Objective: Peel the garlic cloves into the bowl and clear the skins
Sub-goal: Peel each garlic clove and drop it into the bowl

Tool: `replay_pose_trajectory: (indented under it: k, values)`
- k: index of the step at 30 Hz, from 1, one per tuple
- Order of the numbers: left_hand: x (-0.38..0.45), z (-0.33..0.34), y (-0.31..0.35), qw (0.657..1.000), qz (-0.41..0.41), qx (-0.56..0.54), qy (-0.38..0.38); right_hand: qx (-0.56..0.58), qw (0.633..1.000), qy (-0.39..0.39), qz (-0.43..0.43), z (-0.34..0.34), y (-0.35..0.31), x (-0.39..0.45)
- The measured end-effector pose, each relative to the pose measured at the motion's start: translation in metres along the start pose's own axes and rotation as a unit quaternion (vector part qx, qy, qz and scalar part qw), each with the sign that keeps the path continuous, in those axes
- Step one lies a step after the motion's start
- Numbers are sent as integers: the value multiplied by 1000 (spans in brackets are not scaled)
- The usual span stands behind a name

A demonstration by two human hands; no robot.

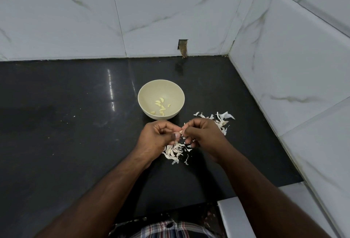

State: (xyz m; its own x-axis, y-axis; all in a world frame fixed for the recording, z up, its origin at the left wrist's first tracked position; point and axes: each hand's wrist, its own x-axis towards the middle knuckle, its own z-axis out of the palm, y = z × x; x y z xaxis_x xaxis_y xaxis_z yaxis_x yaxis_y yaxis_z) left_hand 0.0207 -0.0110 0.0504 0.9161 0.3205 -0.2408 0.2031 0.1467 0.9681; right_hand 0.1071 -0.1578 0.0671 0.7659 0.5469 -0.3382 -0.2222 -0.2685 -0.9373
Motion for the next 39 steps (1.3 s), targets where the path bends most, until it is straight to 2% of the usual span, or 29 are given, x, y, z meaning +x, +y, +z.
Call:
replay_pose_trajectory:
  k: [4,10,18,27,39]
  values:
    - [-2,1,1,999,-16,-34,4,18,1000,-22,-3,-1,-1,0]
    - [-3,-1,7,986,-81,-142,-19,69,995,-59,-29,-2,-1,-4]
    - [-2,-1,6,989,-88,-121,-20,-59,995,14,-78,2,4,0]
    - [-3,0,7,989,-101,-108,-1,-108,984,55,-128,3,7,-2]
    - [-6,7,2,970,-132,-202,2,-116,977,132,-124,12,5,-7]
